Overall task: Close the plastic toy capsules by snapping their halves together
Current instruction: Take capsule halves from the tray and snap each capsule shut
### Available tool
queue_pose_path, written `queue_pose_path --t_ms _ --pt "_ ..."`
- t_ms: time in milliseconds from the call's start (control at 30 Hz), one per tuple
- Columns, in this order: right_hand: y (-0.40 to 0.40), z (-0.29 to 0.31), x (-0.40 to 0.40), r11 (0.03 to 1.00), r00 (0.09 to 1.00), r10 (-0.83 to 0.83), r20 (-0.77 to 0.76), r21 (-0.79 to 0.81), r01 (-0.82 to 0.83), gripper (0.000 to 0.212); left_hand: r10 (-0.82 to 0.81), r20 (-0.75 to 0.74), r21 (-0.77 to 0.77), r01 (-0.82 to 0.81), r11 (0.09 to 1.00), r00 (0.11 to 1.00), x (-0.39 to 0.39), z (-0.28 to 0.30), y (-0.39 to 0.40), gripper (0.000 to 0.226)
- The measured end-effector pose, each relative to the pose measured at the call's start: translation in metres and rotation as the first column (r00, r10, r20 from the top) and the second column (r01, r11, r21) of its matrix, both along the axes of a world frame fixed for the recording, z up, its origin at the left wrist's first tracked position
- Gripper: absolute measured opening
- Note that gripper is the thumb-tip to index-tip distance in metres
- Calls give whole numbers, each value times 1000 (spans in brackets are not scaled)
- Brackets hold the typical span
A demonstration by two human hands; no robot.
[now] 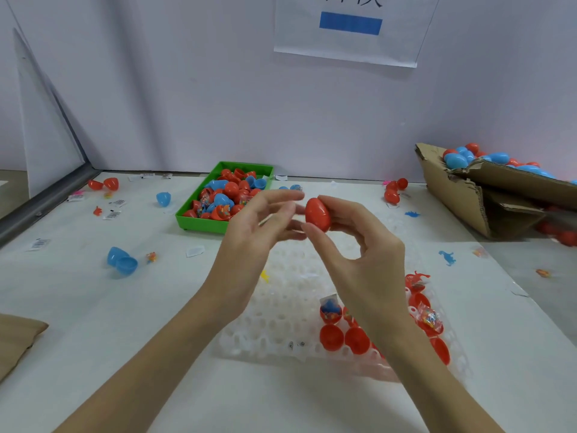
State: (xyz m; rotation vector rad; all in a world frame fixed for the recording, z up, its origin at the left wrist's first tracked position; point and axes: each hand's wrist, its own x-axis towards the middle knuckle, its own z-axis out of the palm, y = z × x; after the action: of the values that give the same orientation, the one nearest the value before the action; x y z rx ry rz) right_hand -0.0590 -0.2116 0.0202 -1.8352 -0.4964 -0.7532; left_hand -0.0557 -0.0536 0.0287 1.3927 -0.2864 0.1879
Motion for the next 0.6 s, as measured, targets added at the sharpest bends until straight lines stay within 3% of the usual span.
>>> queue_pose_path --t_ms 200,300,400,600 --pt "0 -3 1 985 991 -29 128 -165 50 40 -246 -236 -219 196 956 940 -1 4 4 45" --pt "1 0 -1 984 993 26 118 -176 -5 45 -349 -253 -301 269 915 902 0 8 9 41" --pt "5 1 -7 986 989 100 113 -144 -83 46 -433 -250 -336 342 878 866 -1 10 11 52" --pt "3 4 -12 992 992 118 39 -47 -116 41 -446 -252 -301 368 880 859 -2 12 14 56"
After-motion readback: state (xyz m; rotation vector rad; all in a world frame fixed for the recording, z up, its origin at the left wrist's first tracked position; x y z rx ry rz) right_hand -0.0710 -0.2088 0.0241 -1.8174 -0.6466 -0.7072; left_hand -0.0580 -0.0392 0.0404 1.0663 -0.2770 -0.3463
